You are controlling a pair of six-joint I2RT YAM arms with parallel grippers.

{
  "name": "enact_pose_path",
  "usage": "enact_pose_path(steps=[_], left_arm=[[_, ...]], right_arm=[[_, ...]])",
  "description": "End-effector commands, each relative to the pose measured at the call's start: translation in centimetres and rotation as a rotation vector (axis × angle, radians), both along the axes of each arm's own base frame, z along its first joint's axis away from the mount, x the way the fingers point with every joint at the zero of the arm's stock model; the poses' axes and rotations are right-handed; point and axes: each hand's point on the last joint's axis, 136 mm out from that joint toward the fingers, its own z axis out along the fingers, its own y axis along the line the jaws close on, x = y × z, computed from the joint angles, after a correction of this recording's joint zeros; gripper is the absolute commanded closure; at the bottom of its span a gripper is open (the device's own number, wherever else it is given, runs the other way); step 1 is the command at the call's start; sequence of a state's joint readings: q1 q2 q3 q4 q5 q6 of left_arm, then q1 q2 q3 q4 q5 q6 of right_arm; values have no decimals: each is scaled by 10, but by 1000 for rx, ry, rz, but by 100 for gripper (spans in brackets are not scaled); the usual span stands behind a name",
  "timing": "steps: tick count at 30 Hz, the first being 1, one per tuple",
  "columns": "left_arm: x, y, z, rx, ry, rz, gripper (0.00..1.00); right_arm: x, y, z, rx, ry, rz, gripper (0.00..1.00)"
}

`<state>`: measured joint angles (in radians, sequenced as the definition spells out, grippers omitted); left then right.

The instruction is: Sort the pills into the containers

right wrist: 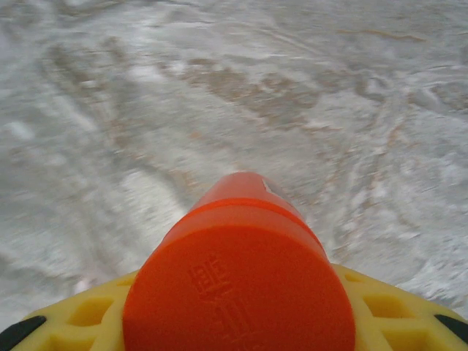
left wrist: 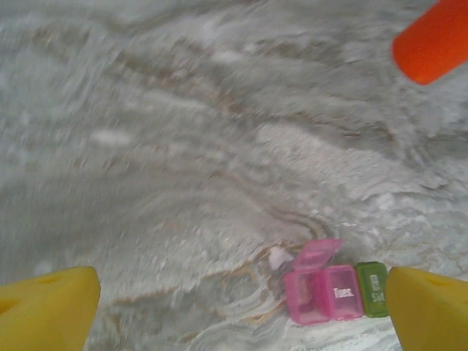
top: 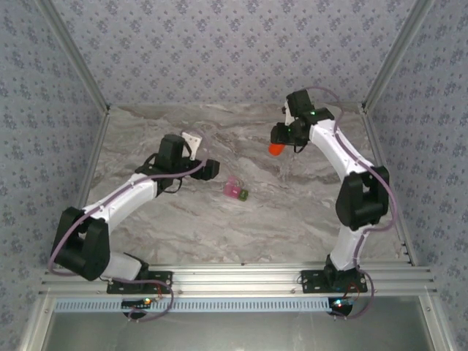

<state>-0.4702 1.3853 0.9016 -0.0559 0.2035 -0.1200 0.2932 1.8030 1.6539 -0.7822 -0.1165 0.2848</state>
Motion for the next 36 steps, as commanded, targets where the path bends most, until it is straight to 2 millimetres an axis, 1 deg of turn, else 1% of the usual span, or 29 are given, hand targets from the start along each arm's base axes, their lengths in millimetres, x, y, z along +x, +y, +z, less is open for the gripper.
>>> enact_pose_path(steps=[1,3,8,11,14,17,21,25,28,31,36], left_arm=[[-9,-34,46,-22,-334,-214,0],[-19,-47,54,-45,-403,-289,1],[-34,-69,62,-104,-477,-403,0],[-37,-77,67,-102,-512,-426,1],[-44,-87,73,-119,-528,-474,0],[-54,-98,81,-136,-539,-526,1],[-62,-106,89,-160,-542,-575,0],[-62,-110,97,-183,-553,-580,0],[-63,-114,100,-197,-544,-599,2],[-63,-117,99,-205,-530,-616,3],[-60,-120,92,-205,-507,-621,3]], right_arm=[[-31,22,36,152,-5,37,67],[-49,34,53,210,-9,81,67],[-86,56,83,277,-19,166,67],[-102,65,94,304,-26,204,67],[-113,76,104,342,-28,246,67],[-121,83,108,368,-19,276,67],[-127,91,109,412,4,311,67],[-131,99,108,457,24,338,66],[-133,104,108,468,33,353,66],[-136,107,107,466,35,365,67],[-140,111,106,463,39,379,67]])
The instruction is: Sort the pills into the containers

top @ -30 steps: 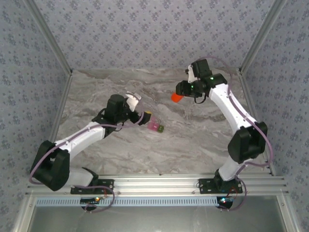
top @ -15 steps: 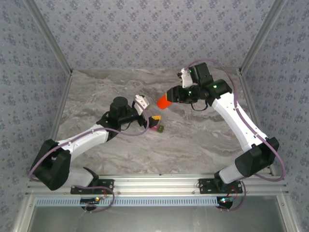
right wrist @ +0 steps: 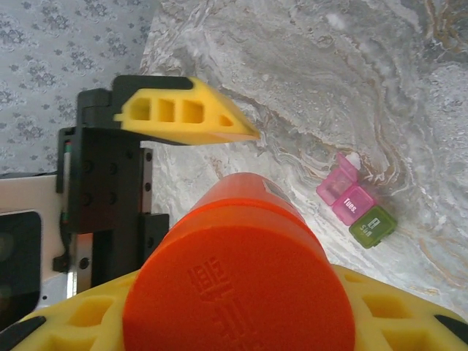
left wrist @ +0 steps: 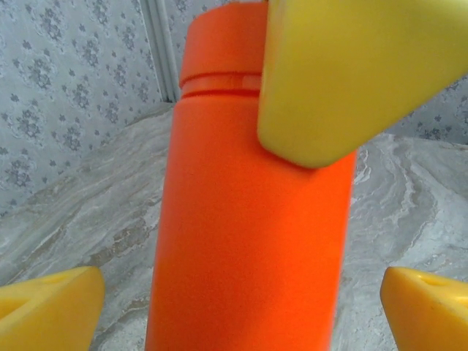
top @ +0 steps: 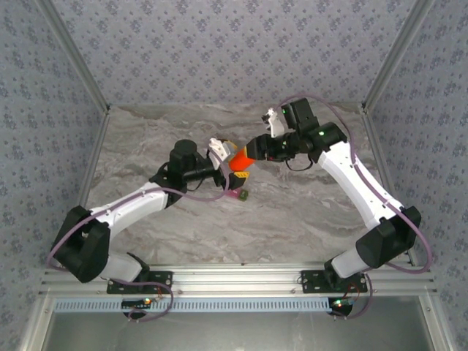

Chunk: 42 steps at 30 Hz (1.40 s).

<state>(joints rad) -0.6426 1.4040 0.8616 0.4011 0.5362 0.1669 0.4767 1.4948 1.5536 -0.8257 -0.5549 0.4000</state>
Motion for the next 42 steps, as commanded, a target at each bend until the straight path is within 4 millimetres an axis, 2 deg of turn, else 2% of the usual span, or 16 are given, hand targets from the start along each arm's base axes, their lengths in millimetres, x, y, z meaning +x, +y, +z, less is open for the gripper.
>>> enact_pose_path(steps=[1,8,19,26,36,42], left_arm=[[-2,-9,12,-31,-12,-43,3],[5,-12,7,-40,-2,-32,5],[0,-18,6,-44,36,-76,28],[-3,-17,7,-43,44,-81,29],[-5,-16,-5,-27,77,-84,34],[-4,-18,-3,-27,89,-89,46]], right_arm=[[-7,7,5,27,-2,29,66],[-9,10,1,27,6,33,67],[-9,10,-6,18,21,31,67],[-8,11,-6,16,21,30,67],[-7,11,-6,13,18,26,67],[-5,12,-7,15,17,24,67]])
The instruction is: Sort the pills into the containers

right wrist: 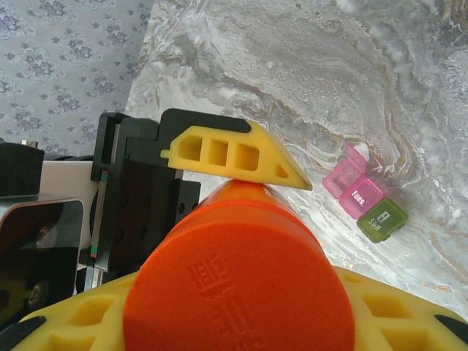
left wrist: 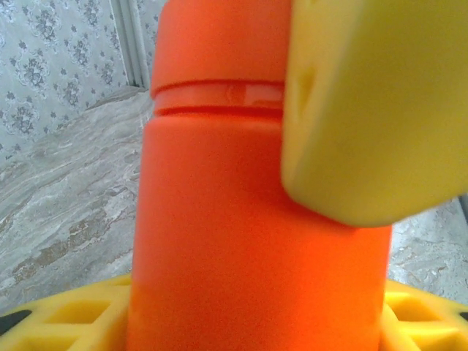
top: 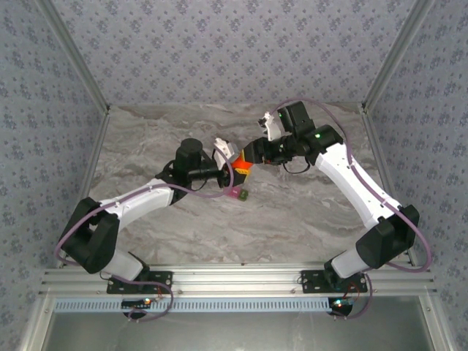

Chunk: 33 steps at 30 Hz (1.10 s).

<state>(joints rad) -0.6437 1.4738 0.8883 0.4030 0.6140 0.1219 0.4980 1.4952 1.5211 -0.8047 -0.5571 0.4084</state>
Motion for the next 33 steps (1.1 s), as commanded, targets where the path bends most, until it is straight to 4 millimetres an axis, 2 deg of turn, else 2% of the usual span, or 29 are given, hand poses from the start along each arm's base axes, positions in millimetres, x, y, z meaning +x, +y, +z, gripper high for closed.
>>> enact_pose_path(steps=[1,4,7,8,10,11,13,16,19,23,28,33], left_arm=[[-2,-5,12,-22,5,-23,51],[-2,-5,15,-29,9,-20,60],[0,-5,20,-42,21,-8,75],[0,-6,21,-45,31,-7,82],[0,-6,23,-45,41,-6,98],[2,-5,25,-47,42,7,100],[4,-2,26,-44,39,33,100],[7,3,29,-46,21,72,100],[6,7,31,-37,8,88,100],[9,8,27,9,21,102,100],[13,10,22,27,-11,133,100],[11,11,23,28,-23,129,100]], right_arm=[[1,5,2,16,0,5,67],[0,6,1,13,3,6,67],[1,7,1,15,1,2,65],[1,7,2,17,1,1,62],[-2,5,4,24,3,8,47],[-1,1,8,30,-8,0,40],[4,-17,18,58,-28,-63,30],[11,-46,31,133,-47,-210,25],[15,-66,28,154,-40,-343,24],[21,-60,33,160,-57,-396,23],[26,-40,38,167,-62,-369,23],[35,-21,33,156,-50,-337,23]])
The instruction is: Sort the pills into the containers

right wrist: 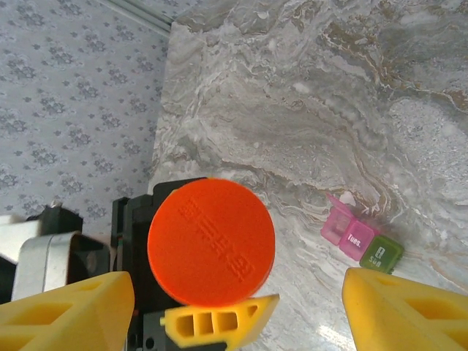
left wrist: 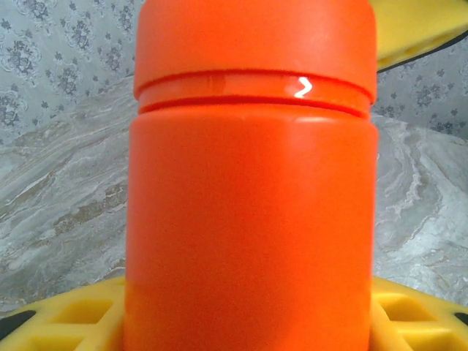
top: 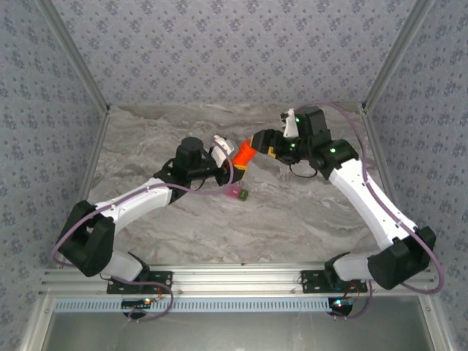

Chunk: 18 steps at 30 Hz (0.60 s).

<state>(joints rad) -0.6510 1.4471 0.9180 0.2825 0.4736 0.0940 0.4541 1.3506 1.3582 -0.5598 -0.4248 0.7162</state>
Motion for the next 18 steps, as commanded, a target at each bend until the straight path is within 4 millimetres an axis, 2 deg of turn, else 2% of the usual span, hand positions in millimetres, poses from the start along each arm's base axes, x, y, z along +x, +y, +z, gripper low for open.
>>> enact_pose_path(steps=[1,7,12,15,18], left_arm=[[-3,0,29,-32,-78,-7,100],[-6,0,29,-31,-77,-12,100],[-7,0,28,-28,-75,-17,100],[-6,0,27,-27,-77,-17,100],[-6,-1,28,-29,-78,-18,100]], right_arm=[[11,11,12,16,-30,-8,23],[16,23,6,29,-17,21,29],[10,32,4,33,-10,69,34],[7,33,1,26,-5,83,42],[4,37,-1,42,-1,108,42]])
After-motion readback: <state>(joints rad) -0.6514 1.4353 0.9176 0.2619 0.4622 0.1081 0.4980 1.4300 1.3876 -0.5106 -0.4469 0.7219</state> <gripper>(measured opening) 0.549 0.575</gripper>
